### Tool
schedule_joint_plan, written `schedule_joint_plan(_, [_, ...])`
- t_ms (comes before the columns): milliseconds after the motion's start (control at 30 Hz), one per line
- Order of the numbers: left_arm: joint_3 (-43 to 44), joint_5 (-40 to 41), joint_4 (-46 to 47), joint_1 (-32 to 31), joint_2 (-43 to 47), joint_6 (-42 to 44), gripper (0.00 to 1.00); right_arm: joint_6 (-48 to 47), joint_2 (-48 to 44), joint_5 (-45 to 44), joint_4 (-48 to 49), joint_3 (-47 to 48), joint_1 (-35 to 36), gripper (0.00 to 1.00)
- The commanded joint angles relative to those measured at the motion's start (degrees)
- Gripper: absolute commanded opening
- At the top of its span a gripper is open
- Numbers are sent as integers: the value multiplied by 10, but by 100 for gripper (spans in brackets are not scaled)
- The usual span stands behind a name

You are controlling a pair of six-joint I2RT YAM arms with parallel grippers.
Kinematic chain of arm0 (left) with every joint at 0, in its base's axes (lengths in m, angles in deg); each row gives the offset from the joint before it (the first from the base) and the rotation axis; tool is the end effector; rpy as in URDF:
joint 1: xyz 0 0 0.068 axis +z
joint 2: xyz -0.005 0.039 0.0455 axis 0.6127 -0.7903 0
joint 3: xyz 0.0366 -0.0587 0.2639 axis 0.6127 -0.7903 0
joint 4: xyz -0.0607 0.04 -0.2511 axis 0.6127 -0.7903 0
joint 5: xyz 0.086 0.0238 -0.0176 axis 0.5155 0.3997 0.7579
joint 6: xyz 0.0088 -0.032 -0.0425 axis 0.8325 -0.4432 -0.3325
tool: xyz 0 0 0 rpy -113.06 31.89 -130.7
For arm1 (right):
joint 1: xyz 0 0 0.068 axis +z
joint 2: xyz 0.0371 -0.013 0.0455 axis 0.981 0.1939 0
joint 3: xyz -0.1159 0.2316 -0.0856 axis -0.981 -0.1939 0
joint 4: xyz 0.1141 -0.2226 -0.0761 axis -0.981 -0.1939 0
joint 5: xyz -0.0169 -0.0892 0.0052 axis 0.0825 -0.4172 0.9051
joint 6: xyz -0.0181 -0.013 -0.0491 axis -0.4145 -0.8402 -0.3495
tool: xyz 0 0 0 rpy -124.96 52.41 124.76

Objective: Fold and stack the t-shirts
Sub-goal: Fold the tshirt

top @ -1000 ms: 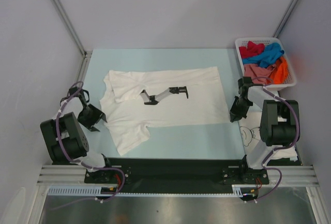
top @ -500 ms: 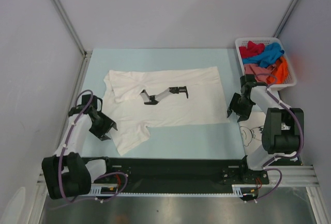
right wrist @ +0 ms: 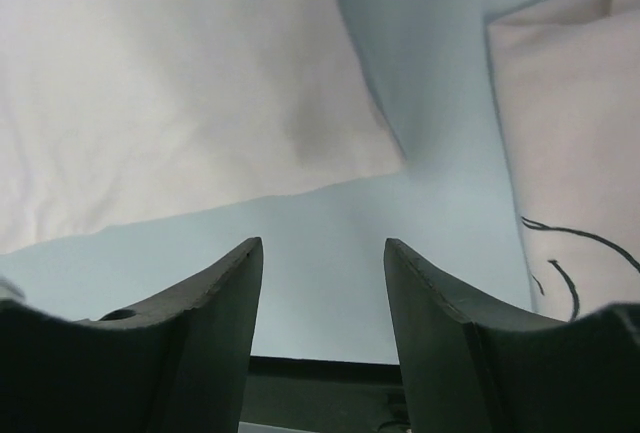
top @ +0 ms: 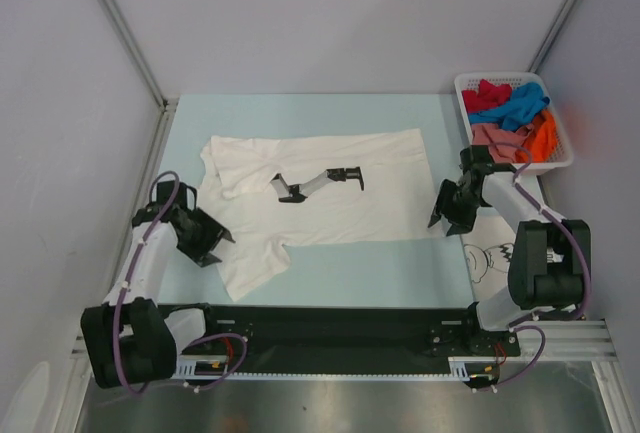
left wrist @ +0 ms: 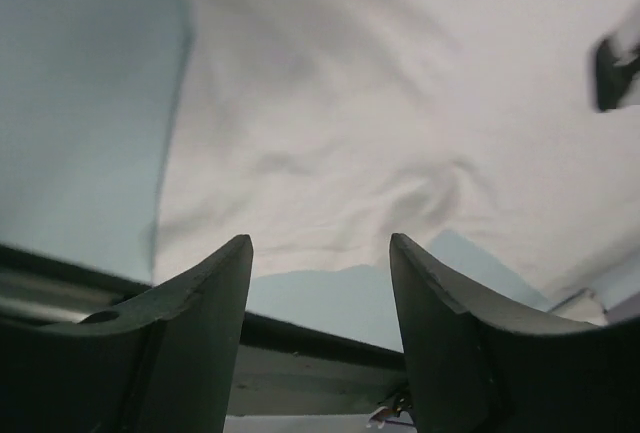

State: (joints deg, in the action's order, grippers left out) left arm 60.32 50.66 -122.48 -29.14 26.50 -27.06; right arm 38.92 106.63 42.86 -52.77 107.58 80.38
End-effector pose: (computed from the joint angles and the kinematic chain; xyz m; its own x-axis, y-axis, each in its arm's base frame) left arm 0.1700 0.0203 0.2030 -0.5794 -0.8131 -0.0557 -0.7748 0.5708 -0.2718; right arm 0.2755 0.0125 0.1987 -0.9269 0.3401 -0.1584 0.3047 0.9287 0.2114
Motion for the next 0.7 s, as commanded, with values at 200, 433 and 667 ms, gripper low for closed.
schedule_joint_plan(200, [219, -81, 185, -1, -173, 131, 73, 32, 57, 213, 228, 51, 120, 64])
schedule_joint_plan(433, [290, -76, 204, 20, -284, 198, 74, 181, 266, 240, 439, 242, 266, 58])
schedule_joint_plan(667, [293, -105, 236, 21, -354, 198, 69, 335, 417, 209, 563, 384, 335, 51])
